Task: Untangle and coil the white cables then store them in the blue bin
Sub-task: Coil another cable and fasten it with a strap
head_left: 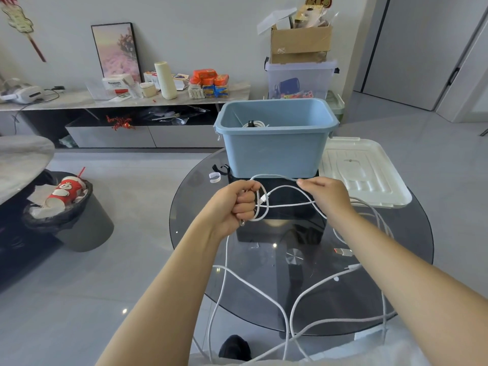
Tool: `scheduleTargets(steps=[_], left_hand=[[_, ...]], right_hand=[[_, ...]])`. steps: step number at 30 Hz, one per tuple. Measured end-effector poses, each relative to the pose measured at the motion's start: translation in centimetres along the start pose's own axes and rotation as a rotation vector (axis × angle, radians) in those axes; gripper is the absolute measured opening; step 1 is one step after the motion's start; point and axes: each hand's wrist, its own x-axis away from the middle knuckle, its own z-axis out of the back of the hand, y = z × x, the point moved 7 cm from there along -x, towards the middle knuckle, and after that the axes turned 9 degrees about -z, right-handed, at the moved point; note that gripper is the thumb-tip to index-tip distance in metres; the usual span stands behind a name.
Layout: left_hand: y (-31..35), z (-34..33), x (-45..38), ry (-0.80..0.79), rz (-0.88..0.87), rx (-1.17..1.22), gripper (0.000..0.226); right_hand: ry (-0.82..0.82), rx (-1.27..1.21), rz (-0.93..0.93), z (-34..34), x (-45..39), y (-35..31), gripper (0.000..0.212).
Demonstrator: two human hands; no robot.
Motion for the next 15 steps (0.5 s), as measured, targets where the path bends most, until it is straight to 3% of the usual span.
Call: scheduleTargets(steps=[4,7,12,15], left_hand=[[0.1,0.3,-0.3,0.090,-0.046,0.285,0.034],[0.3,1.2,-0.5,0.165,-0.157,0.462,0.032],[0.7,1.2,-0.5,0.143,-0.300,0.331,0.028],[1.2,0.8,-0.1,0.136,-0.382,-0.075,0.021]], right_hand=[[-0.144,0.577,0.033,-2.1,0.8,0.3,0.027],[-0.246,1.023,0.300,-4.5,3.8,-1.5,0.039],[-0.310,1.106,0.747,-7.1,8.4,-4.7,0.031],[-0.300,1.046,0.789,-7.1,8.9,-5.0,0.028]])
